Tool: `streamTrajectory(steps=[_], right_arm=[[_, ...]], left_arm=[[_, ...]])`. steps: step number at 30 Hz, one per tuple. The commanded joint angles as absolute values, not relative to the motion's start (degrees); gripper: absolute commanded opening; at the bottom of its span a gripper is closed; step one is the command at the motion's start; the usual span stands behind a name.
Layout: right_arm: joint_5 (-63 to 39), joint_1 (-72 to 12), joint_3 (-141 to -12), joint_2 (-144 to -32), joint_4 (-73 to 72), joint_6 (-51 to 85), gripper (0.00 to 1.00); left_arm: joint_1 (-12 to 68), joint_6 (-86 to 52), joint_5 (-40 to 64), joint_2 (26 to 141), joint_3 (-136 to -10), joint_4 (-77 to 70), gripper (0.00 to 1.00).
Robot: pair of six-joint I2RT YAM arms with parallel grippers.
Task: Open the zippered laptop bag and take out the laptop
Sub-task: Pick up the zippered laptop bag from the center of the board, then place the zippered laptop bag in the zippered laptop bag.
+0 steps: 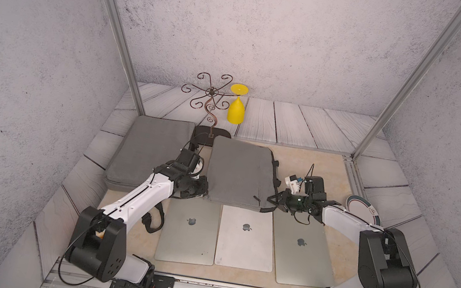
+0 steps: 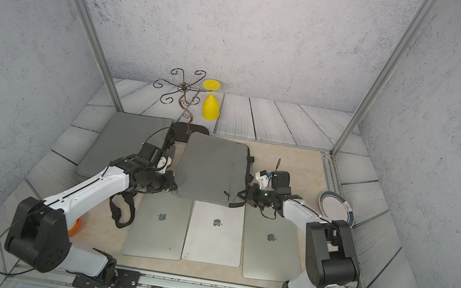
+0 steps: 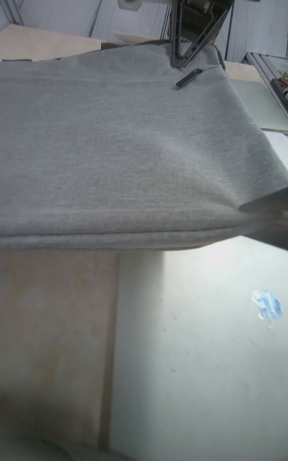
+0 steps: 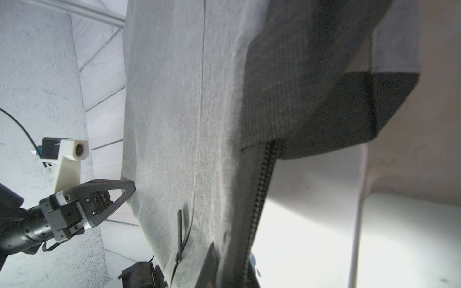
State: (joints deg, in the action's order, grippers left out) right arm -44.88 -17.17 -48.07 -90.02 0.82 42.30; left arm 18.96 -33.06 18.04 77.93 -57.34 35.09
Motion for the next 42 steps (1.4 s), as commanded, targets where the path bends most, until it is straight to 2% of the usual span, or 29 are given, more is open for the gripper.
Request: streamTrajectory(steps=[1, 8, 14, 25, 33, 42], right_arm=[[-45.3, -20.5, -47.4, -86.3, -0.8, 44.0, 0.02], [-43.3, -28.3, -48.7, -86.4, -4.7, 47.3, 0.01], [-43.3, -33.4, -54.4, -91.3, -7.6, 48.8, 0.01], [-44.8, -40.1, -71.4, -105.5, -7.1, 47.8, 0.02], [-45.5, -44.1, -82.8, -115.7, -7.0, 48.5, 0.03], [-43.8, -47.1, -92.2, -124.2, -6.2, 49.0, 0.03]], left_arm=[[18.5, -33.7, 10.4, 72.2, -54.6, 40.3, 0.0], [16.2, -33.1, -2.6, 58.9, -50.5, 45.8, 0.0], [7.1, -29.6, -2.4, 54.3, -48.0, 45.7, 0.0], [-7.6, -21.8, -5.0, 58.5, -51.8, 40.1, 0.0], [-19.5, -17.4, -2.8, 64.1, -55.4, 35.7, 0.0], [-24.6, -14.4, -6.0, 70.8, -59.8, 32.8, 0.0]])
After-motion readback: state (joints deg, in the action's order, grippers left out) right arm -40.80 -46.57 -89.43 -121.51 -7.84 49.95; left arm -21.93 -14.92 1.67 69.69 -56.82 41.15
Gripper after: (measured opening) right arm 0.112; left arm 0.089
